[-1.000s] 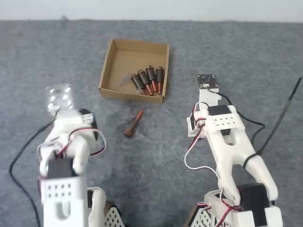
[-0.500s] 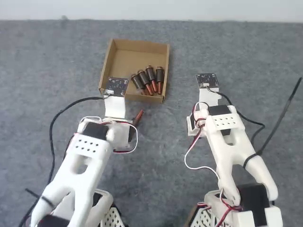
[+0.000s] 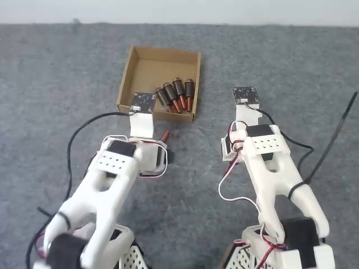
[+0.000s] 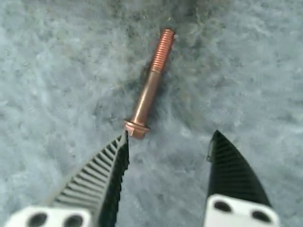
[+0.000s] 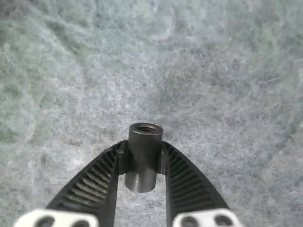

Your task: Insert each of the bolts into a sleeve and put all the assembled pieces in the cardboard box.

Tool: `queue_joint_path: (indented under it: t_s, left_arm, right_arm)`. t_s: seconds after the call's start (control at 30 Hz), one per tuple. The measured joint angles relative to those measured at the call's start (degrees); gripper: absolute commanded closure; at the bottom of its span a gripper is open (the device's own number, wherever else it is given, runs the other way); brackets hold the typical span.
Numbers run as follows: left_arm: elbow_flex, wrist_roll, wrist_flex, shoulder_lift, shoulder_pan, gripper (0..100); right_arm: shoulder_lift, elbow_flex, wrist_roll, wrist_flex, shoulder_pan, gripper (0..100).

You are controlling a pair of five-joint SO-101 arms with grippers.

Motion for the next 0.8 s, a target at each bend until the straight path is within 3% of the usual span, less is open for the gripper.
queue_joint_path:
  t_s: [0.47,0.8]
  left_arm:
    - [-0.7,-3.52,-9.67,6.95,0.0,75]
    - [-0.7,-3.43,-9.76,6.95,-2.64,87]
  right_arm:
    - [0.0,0.0,0.0,0.0,0.0,99.1]
    - [0.0,0.0,0.0,0.0,0.0,99.1]
